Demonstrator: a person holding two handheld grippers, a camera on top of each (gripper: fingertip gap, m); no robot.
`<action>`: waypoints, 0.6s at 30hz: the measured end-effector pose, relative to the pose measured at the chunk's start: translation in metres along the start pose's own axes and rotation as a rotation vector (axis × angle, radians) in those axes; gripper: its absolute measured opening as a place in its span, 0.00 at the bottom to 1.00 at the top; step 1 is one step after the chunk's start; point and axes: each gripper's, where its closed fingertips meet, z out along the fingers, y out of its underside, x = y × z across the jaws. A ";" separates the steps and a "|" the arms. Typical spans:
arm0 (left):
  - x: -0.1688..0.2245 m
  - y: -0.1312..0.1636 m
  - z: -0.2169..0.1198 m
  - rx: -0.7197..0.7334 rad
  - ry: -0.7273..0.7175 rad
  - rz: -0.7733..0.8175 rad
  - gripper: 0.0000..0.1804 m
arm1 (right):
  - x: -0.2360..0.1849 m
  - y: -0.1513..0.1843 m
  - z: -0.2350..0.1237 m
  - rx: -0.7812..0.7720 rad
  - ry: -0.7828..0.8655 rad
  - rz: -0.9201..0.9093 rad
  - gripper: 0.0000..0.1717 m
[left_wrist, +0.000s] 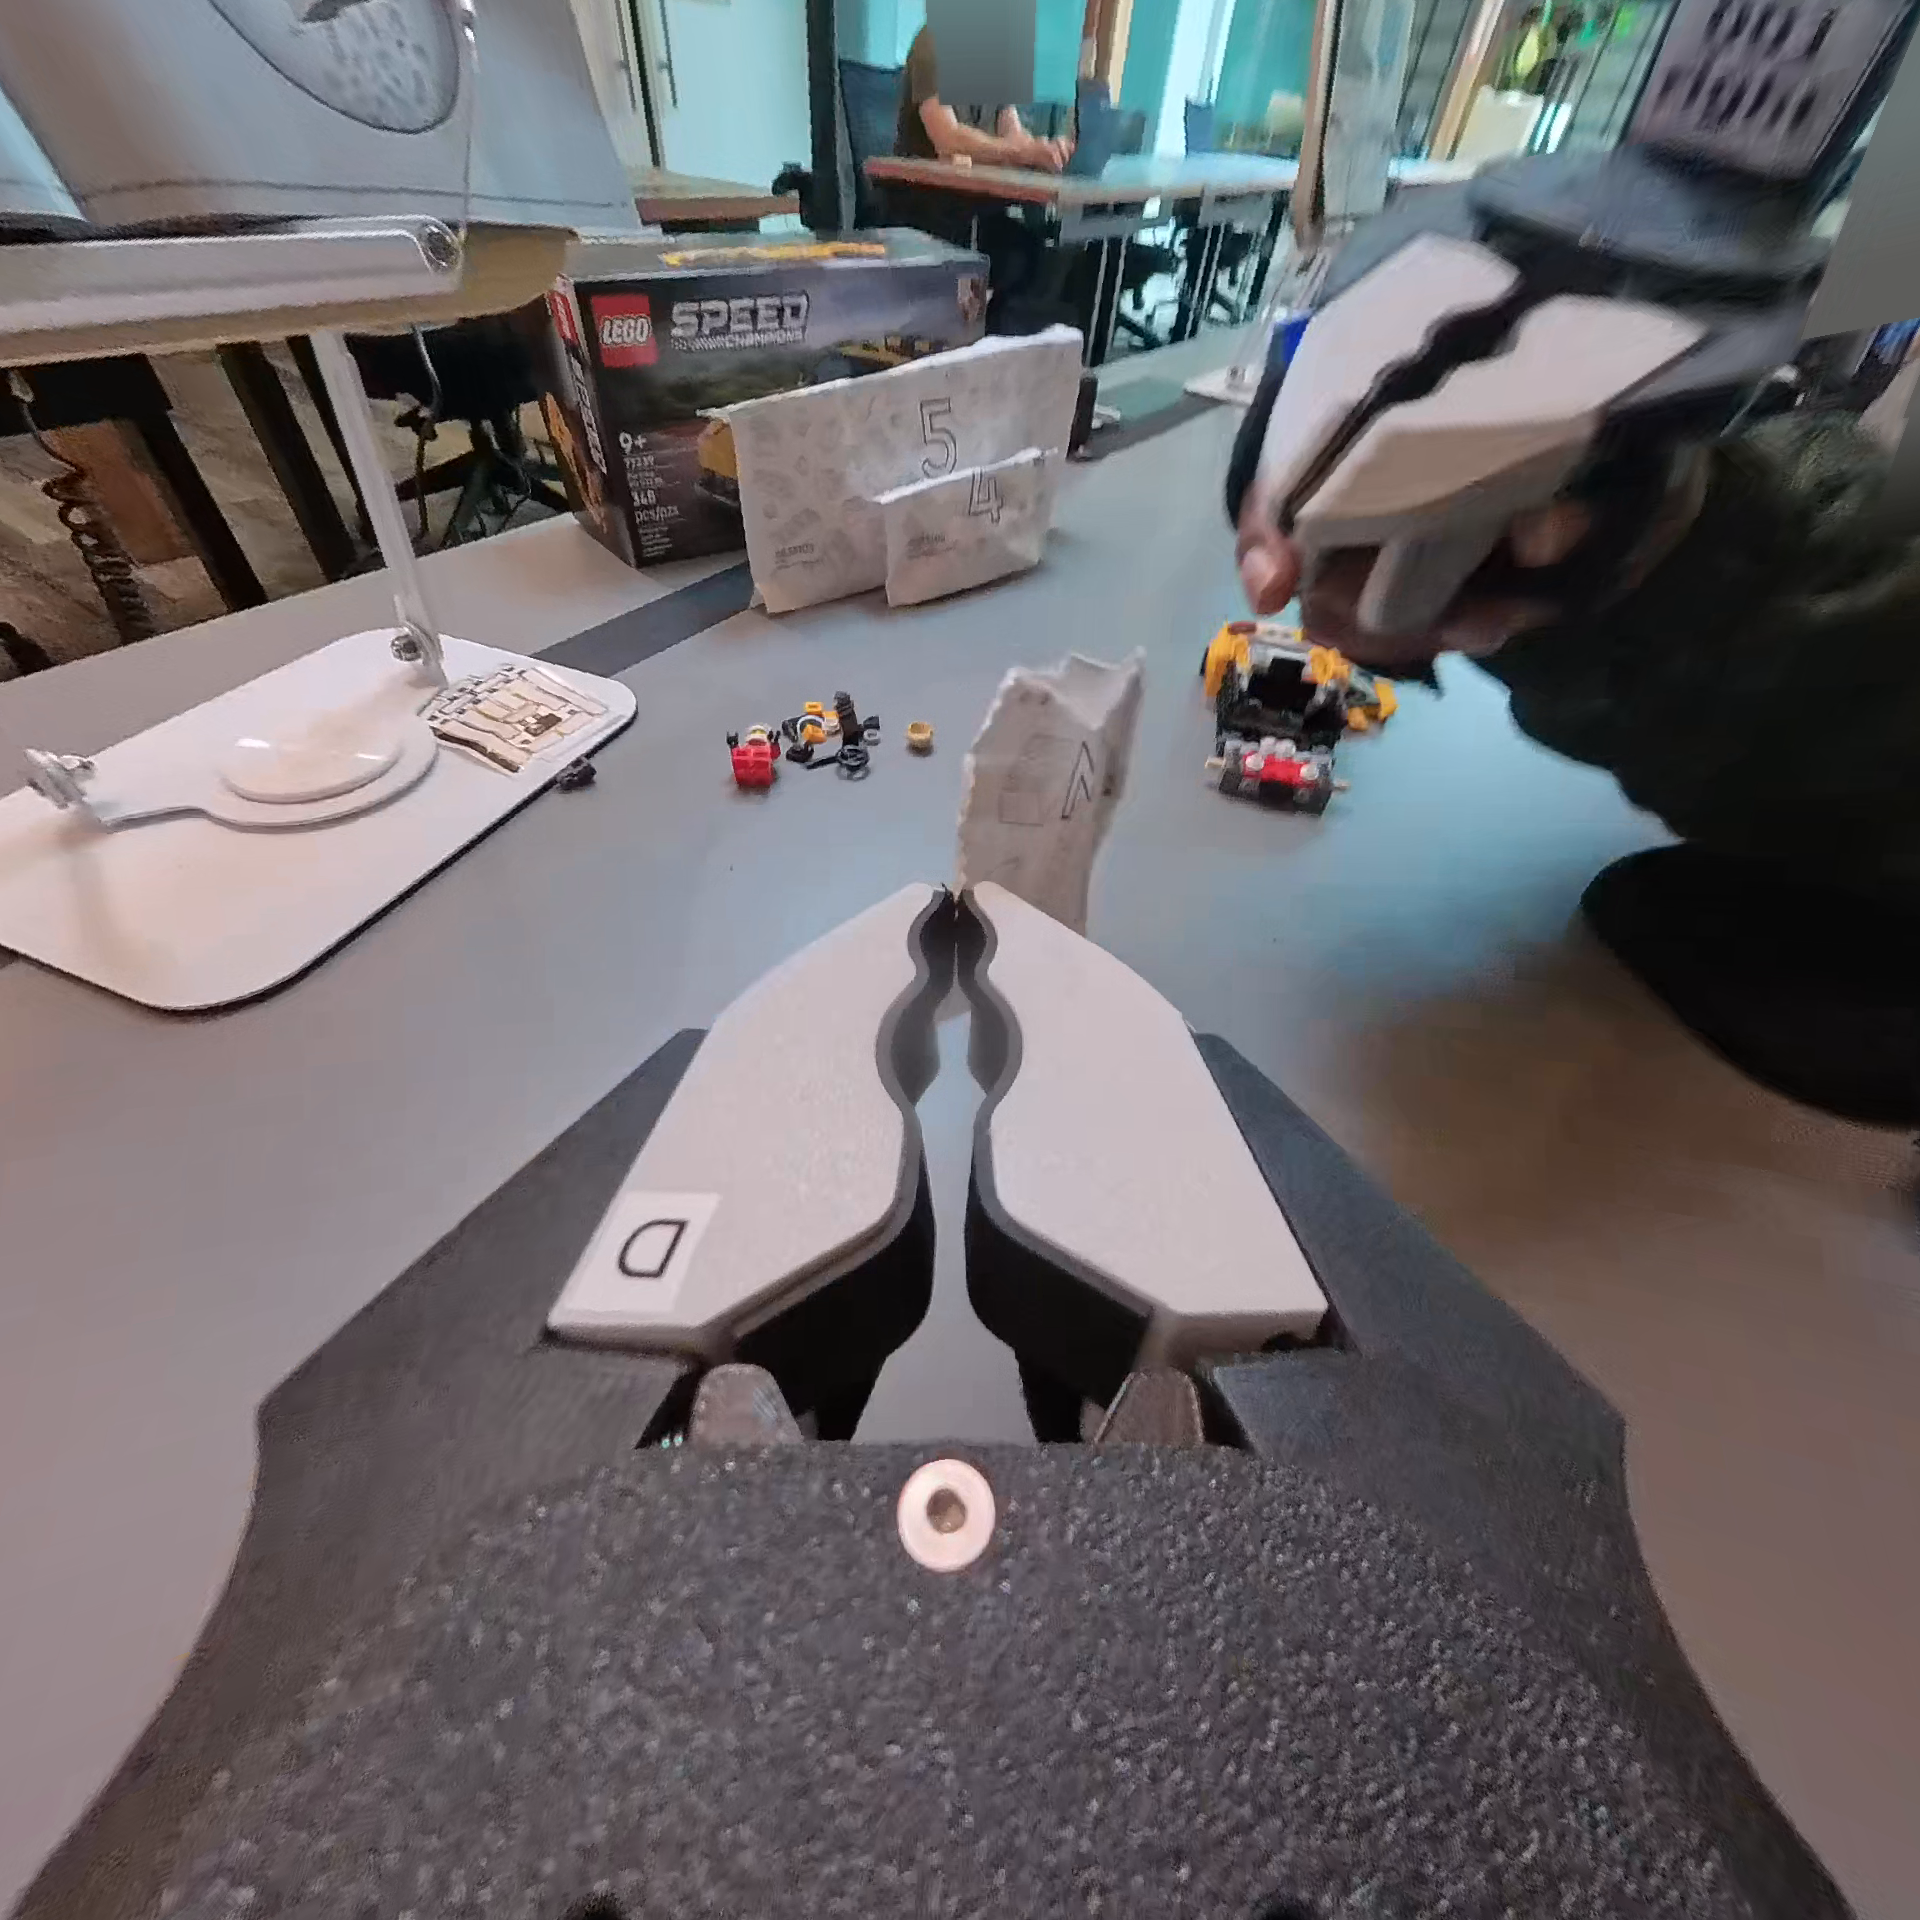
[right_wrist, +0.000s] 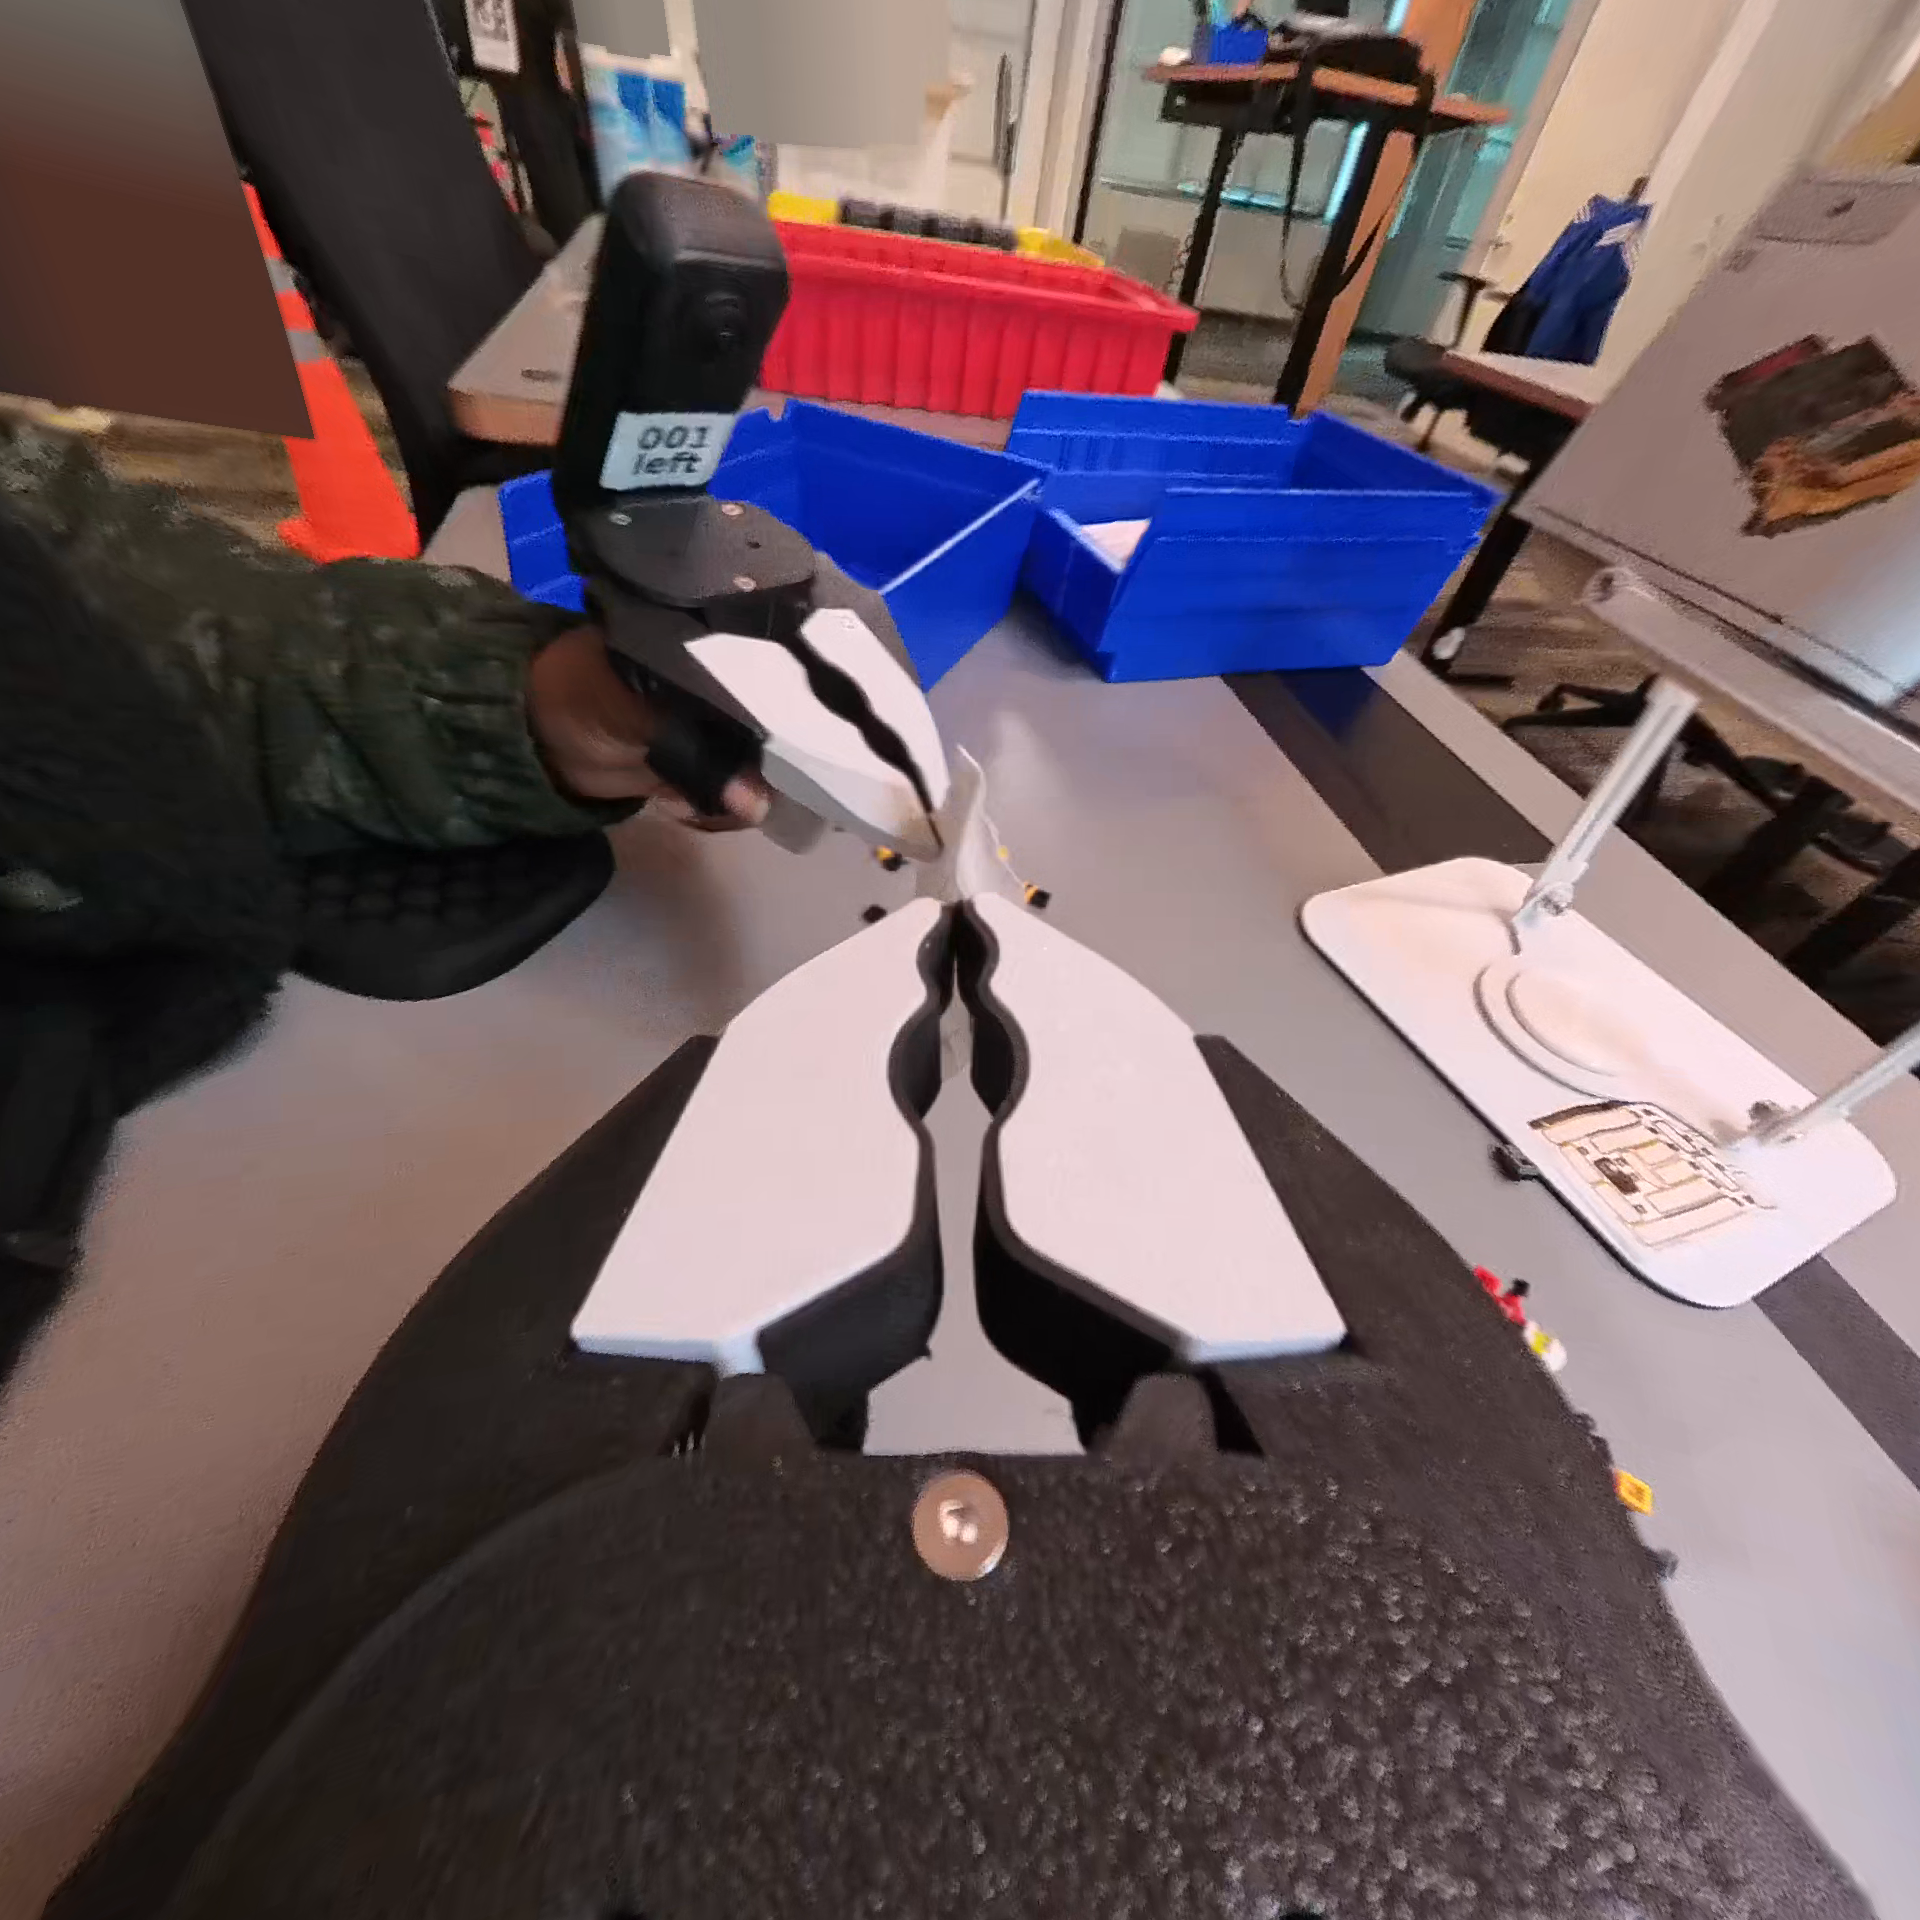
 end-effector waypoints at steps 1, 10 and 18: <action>0.001 0.002 0.001 -0.016 -0.001 0.014 0.00 | -0.006 0.000 0.001 -0.037 -0.021 -0.004 0.00; 0.032 0.028 0.013 -0.171 0.112 0.217 0.00 | -0.015 0.055 0.026 -0.290 -0.070 -0.033 0.00; 0.052 0.049 0.018 -0.250 0.235 0.271 0.00 | -0.047 0.088 0.026 -0.411 -0.258 -0.089 0.00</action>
